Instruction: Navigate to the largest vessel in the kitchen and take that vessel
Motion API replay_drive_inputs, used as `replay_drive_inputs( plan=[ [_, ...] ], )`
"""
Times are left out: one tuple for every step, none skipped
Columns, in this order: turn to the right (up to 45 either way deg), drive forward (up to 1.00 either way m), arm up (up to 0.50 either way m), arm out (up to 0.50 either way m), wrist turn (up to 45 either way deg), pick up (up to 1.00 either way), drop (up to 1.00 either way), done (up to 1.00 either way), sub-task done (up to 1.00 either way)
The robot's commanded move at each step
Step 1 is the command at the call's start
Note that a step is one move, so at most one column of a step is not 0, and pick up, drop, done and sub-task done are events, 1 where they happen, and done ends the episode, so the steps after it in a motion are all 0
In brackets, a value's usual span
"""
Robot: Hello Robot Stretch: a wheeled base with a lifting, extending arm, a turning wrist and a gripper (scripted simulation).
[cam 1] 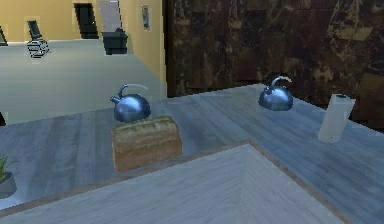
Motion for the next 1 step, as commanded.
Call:
replay_drive_inputs(
  plan=[
    [0.0,0.0,0.5,0.0,0.0,0.0,0.0,0.0,0.0]
  ],
)
